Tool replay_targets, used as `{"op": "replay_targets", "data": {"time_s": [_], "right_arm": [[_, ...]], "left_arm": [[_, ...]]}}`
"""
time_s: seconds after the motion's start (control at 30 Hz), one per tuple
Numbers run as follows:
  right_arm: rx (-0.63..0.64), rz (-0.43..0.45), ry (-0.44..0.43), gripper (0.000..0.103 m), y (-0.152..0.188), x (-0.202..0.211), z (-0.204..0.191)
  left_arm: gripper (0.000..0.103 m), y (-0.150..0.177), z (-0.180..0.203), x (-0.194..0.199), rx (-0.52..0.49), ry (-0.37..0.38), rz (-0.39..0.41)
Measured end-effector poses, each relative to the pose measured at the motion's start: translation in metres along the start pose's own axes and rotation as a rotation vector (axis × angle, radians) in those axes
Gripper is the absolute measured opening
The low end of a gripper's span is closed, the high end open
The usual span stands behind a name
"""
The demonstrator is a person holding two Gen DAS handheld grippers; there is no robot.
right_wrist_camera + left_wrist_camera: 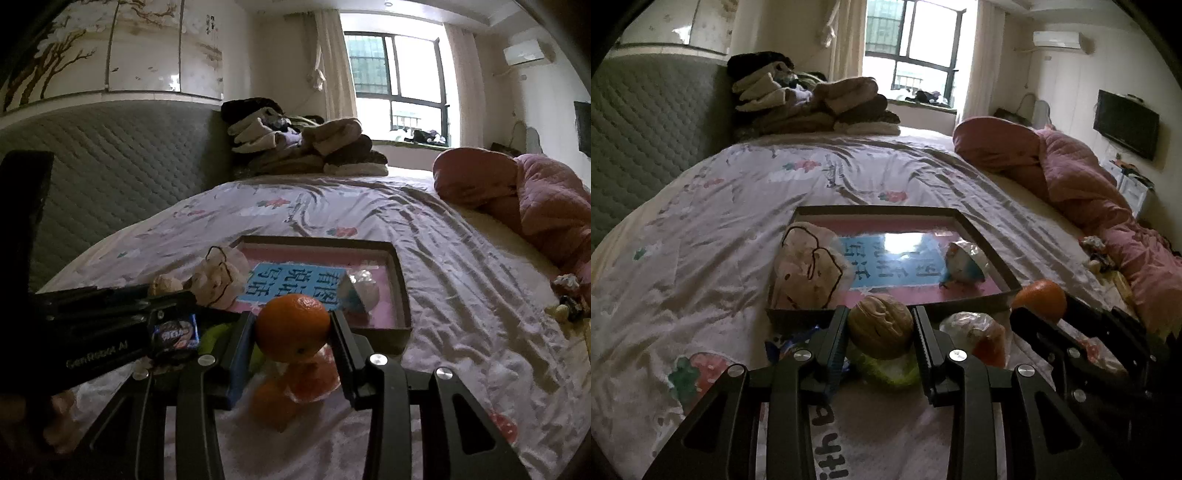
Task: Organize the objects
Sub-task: 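Lift the walnut with the left tool while the right tool lifts the orange toward the tray, then carry the walnut with the left tool while the right tool carries the orange over the pink tray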
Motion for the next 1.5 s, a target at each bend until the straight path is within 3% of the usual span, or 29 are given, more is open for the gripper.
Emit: {"op": "replay_targets", "data": {"time_s": [0.47,1.0,1.2,1.5], "right_arm": [[0.024,0.037,0.035,0.041,-0.019,-0.005,0.007],[-0.001,0.017,0.018,0.041,-0.042,-0.026,0.009],[0.001,-0.002,0.024,0.041,-0.048,-0.04,0.008],[0.025,-0.004,0.015,0.041,-0.075,-0.064,0.006]], "left_arm": [[0.035,-0.023,-0.004,-0.001,-0.014,-0.018,0.075],[0.035,-0.05,-0.019,-0.008,0.003,-0.006,0.108],[0.035,-0.06,-0.024,-0.019,-0.005,-0.044,0.111],[0.035,-0.079,-0.03,-0.033,0.021,-0.041,0.107]]}}
Point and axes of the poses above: each gripper's, at about its wrist camera, not at the fingertips, and x roughly against the way its jaws point, z to its right, y to its underside, the point moved 7 cm from there along -x, roughly the way its jaws point, and after that the axes turned 1 degree about x, right-handed, at the moved point
